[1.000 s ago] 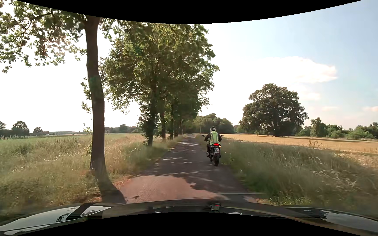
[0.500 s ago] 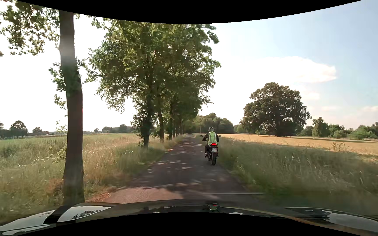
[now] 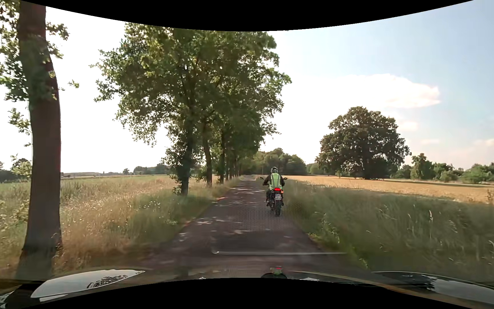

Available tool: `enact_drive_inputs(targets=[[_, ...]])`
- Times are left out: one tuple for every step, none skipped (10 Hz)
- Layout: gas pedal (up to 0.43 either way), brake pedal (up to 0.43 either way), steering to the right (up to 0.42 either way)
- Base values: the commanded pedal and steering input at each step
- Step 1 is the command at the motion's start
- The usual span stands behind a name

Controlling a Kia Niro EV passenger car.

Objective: Follow the waypoints while adhering to traffic rules and regulations

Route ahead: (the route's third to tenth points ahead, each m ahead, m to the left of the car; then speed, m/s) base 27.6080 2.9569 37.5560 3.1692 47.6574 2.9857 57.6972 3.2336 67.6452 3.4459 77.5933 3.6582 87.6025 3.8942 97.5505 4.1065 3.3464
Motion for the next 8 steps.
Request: enact_drive_inputs(targets=[[0.15, 0.0, -0.005], [0.118, 0.0, -0.005], [0.11, 0.0, -0.005], [0.11, 0.0, -0.005], [0.11, 0.0, -0.005], [0.138, 0.0, -0.006], [0.177, 0.0, -0.006], [0.209, 0.0, -0.006]])
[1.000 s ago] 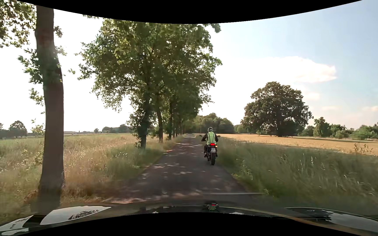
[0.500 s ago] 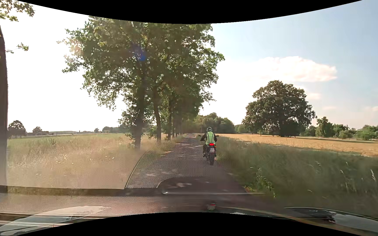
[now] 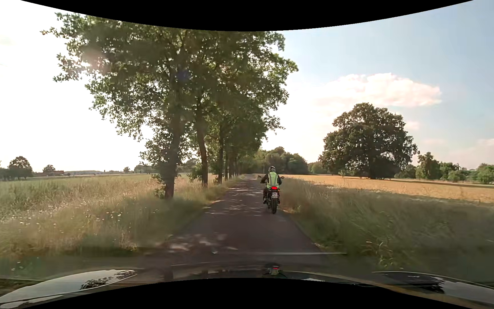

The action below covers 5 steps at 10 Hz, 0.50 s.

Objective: Follow the waypoints while adhering to traffic rules and regulations

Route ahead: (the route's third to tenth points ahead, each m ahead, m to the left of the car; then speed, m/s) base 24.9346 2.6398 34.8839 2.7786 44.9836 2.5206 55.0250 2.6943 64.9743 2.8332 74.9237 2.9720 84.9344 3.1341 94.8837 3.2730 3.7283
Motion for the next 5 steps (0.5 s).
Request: enact_drive_inputs(targets=[[0.22, 0.0, -0.006], [0.24, 0.0, -0.006], [0.24, 0.0, -0.006], [0.228, 0.0, -0.007], [0.228, 0.0, -0.005]])
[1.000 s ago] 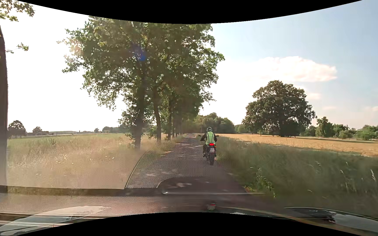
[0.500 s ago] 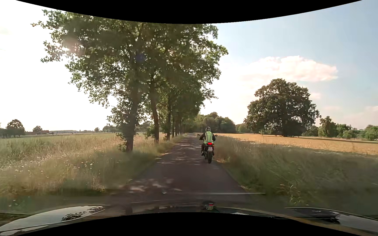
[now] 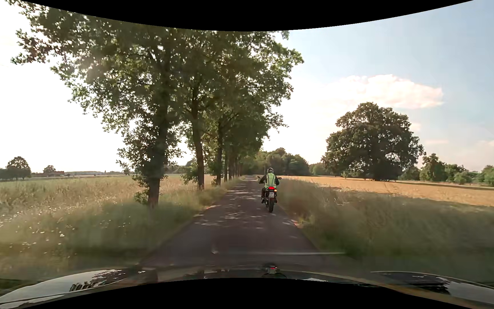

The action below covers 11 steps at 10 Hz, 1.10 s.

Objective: Follow the waypoints while adhering to traffic rules and regulations

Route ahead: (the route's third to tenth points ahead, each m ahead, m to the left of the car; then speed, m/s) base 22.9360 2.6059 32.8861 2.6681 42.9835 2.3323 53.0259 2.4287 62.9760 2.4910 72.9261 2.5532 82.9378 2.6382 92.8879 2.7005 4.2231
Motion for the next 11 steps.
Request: enact_drive_inputs(targets=[[0.228, 0.0, -0.004], [0.228, 0.0, -0.004], [0.228, 0.0, -0.004], [0.228, 0.0, -0.005], [0.24, 0.0, -0.004], [0.24, 0.0, -0.005], [0.24, 0.0, -0.005], [0.24, 0.0, -0.005], [0.24, 0.0, -0.005], [0.24, 0.0, -0.005], [0.24, 0.0, -0.005]])
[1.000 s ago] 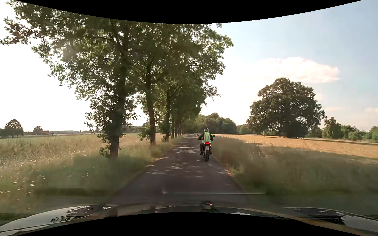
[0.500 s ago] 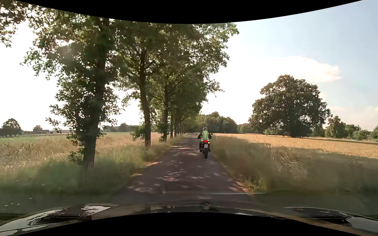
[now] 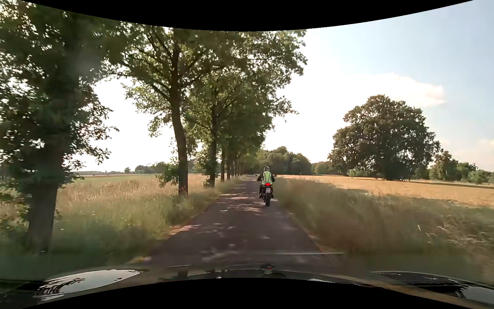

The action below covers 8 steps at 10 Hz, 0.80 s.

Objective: Follow the waypoints while adhering to traffic rules and regulations

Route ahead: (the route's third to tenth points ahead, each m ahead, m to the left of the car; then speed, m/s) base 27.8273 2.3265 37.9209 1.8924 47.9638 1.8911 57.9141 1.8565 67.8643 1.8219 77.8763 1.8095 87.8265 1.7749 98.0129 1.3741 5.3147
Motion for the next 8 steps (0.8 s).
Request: enact_drive_inputs(targets=[[0.24, 0.0, -0.005], [0.228, 0.0, -0.005], [0.228, 0.0, -0.005], [0.228, 0.0, -0.005], [0.228, 0.0, -0.005], [0.228, 0.0, -0.005], [0.228, 0.0, -0.005], [0.228, 0.0, -0.001]])
